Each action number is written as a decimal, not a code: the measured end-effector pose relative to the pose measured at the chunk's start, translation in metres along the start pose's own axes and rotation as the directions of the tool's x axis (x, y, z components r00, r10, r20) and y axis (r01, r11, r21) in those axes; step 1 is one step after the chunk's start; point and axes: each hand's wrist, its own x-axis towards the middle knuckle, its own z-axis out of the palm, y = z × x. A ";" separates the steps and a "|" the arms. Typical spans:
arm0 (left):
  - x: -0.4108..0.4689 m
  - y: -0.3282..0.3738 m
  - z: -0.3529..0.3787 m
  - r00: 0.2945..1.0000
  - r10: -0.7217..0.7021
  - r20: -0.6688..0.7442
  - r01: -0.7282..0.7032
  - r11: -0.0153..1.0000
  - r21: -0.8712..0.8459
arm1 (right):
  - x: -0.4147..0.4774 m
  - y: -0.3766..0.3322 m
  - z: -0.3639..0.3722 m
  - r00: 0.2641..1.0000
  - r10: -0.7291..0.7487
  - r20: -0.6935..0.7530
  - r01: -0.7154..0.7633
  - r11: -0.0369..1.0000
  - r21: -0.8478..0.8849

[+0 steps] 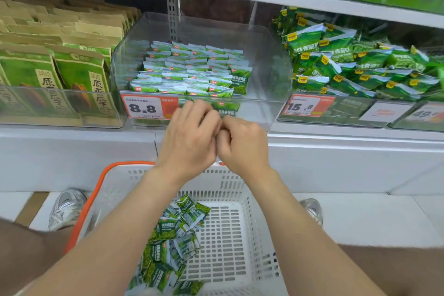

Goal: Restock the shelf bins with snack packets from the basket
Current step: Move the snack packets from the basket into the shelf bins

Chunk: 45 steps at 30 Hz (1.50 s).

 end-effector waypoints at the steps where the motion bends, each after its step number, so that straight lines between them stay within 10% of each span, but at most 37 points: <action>1: -0.015 -0.003 0.009 0.993 -0.004 0.115 0.009 0.999 -0.039 | -0.012 0.007 0.008 0.989 0.041 0.141 -0.040 0.999 -0.010; 3: -0.047 -0.010 0.025 0.916 -0.067 0.395 0.104 0.992 -0.073 | -0.034 0.019 0.021 0.874 0.126 0.470 -0.116 0.992 -0.049; 6: -0.093 -0.017 0.041 0.644 -0.105 0.758 0.202 0.979 -0.036 | -0.074 0.028 0.043 0.452 0.219 0.865 -0.153 0.974 -0.166; 11: -0.155 -0.027 0.055 0.171 -0.136 0.976 0.315 0.946 0.076 | -0.158 0.010 0.091 -0.167 0.267 0.949 0.183 0.954 -0.237; 17: -0.215 -0.048 0.069 -0.149 -0.168 0.974 0.345 0.915 0.210 | -0.209 -0.027 0.123 -0.399 0.092 0.912 0.193 0.981 -0.015; 24: -0.230 -0.058 0.071 -0.149 -0.198 0.969 0.416 0.877 0.243 | -0.229 -0.041 0.136 -0.491 0.043 0.870 0.042 0.999 -0.026; 35: -0.216 -0.058 0.055 -0.207 -0.236 0.950 0.477 0.823 0.308 | -0.207 -0.025 0.128 -0.287 0.116 0.951 -0.235 0.954 -0.187; 40: -0.201 -0.059 0.050 -0.249 -0.279 0.927 0.649 0.663 0.374 | -0.176 -0.003 0.113 0.188 0.190 0.964 -0.497 0.865 -0.073; 45: -0.176 -0.048 0.040 -0.072 -0.346 0.935 0.985 0.123 0.122 | -0.153 0.005 0.094 0.482 0.307 0.821 -0.664 0.739 0.114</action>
